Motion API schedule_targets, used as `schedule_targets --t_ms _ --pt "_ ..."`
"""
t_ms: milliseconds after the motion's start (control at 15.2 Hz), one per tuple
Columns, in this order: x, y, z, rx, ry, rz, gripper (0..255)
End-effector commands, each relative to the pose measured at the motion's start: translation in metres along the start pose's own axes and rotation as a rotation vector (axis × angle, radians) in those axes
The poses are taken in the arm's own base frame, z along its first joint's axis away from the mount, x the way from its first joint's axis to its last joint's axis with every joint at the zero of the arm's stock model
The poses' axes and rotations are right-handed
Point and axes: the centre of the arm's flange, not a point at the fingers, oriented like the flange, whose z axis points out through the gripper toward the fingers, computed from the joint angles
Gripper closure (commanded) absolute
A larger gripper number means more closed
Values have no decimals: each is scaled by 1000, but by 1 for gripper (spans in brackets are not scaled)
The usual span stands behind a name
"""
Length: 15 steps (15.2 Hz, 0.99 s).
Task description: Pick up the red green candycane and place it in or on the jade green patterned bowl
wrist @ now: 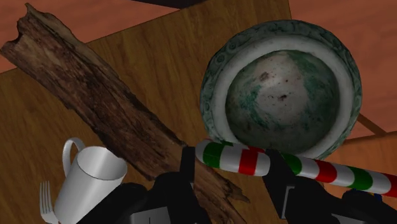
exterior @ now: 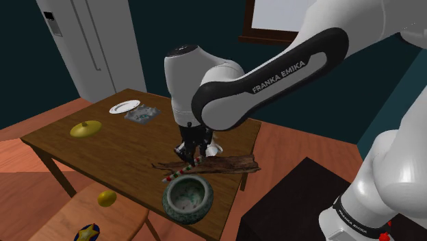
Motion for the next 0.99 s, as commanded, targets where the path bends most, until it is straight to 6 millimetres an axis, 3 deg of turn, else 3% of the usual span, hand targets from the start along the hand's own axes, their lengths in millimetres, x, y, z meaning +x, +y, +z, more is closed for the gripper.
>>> schedule_targets --t_ms 0,924 --pt "1 -6 10 0 0 1 255" --pt "2 -13 84 0 0 1 255"
